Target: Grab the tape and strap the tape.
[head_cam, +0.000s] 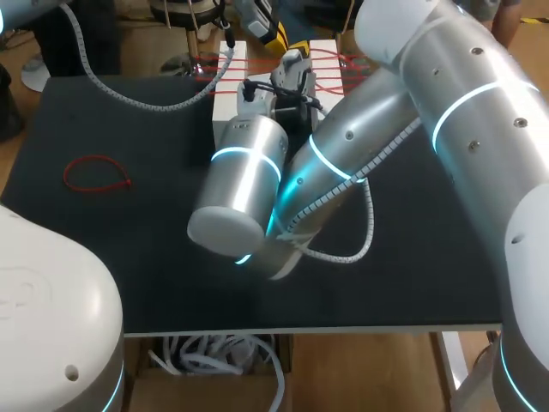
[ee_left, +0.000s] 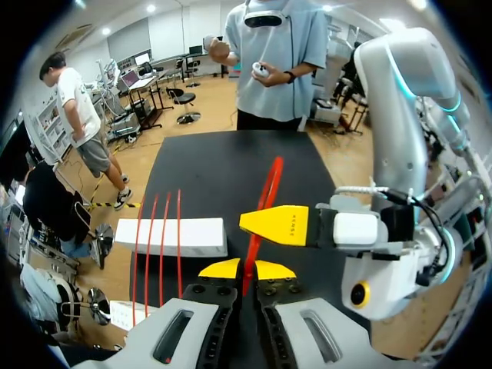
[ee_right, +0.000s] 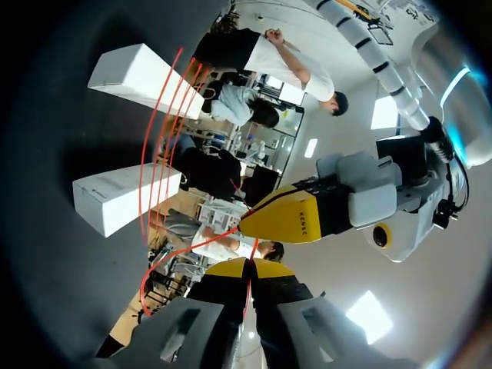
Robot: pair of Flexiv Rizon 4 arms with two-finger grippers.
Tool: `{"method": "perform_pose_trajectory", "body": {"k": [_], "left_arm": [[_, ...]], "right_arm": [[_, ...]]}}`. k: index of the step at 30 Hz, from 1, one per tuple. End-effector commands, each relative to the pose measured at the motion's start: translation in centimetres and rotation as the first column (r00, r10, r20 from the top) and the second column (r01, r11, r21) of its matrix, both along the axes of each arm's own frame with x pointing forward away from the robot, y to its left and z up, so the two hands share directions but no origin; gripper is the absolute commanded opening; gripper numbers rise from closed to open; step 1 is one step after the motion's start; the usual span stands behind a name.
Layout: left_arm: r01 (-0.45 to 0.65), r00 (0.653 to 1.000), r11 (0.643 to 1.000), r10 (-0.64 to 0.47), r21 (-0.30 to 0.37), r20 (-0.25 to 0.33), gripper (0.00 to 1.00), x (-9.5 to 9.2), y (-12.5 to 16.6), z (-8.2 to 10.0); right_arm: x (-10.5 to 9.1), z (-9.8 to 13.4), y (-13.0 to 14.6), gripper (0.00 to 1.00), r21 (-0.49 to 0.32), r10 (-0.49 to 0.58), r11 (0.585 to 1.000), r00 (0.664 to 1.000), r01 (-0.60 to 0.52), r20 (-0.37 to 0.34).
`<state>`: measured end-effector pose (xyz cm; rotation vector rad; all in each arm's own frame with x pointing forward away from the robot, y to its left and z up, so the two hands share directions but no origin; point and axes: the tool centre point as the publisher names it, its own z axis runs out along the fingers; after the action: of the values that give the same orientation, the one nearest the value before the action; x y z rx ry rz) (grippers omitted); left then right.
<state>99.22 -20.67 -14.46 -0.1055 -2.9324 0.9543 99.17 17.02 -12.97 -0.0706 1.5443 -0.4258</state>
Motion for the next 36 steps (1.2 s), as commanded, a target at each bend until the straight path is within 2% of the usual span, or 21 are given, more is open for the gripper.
{"method": "perform_pose_trajectory", "body": {"k": [1,21,22,23,24,29,31,32,36], "left_arm": [[0.001,1.0,1.0,-0.001,0.004,-0.002,0.0,0.0,-0.1,0.1],[0.001,1.0,1.0,-0.001,0.004,-0.002,0.0,0.0,-0.1,0.1],[0.001,1.0,1.0,-0.001,0.004,-0.002,0.0,0.0,-0.1,0.1],[0.001,1.0,1.0,-0.001,0.004,-0.002,0.0,0.0,-0.1,0.1],[0.001,1.0,1.0,-0.001,0.004,-0.002,0.0,0.0,-0.1,0.1],[0.001,1.0,1.0,-0.001,0.004,-0.002,0.0,0.0,-0.1,0.1],[0.001,1.0,1.0,-0.001,0.004,-0.002,0.0,0.0,-0.1,0.1],[0.001,1.0,1.0,-0.001,0.004,-0.002,0.0,0.0,-0.1,0.1],[0.001,1.0,1.0,-0.001,0.004,-0.002,0.0,0.0,-0.1,0.1]], "right_arm": [[0.1,0.3,0.6,0.0,-0.002,-0.006,1.0,1.0,0.006,-0.01],[0.6,0.2,1.5,0.0,-0.02,0.006,1.0,1.0,-0.007,-0.013],[0.5,0.2,1.3,0.08,-0.016,0.009,1.0,1.0,-0.01,-0.013],[0.5,0.3,1.1,0.24,-0.015,0.013,1.0,1.0,-0.013,-0.012],[0.4,0.4,1.0,0.27,-0.015,0.018,1.0,1.0,-0.018,-0.013],[-0.5,0.6,-0.2,0.26,-0.02,0.045,0.999,0.999,-0.045,-0.01],[-1.2,0.8,-1.0,0.18,-0.019,0.064,0.998,0.998,-0.064,-0.011],[-1.6,0.8,-1.4,0.17,-0.019,0.074,0.997,0.997,-0.074,-0.011],[-3.4,1.1,-2.8,0.19,-0.021,0.113,0.993,0.994,-0.114,-0.009]]}}
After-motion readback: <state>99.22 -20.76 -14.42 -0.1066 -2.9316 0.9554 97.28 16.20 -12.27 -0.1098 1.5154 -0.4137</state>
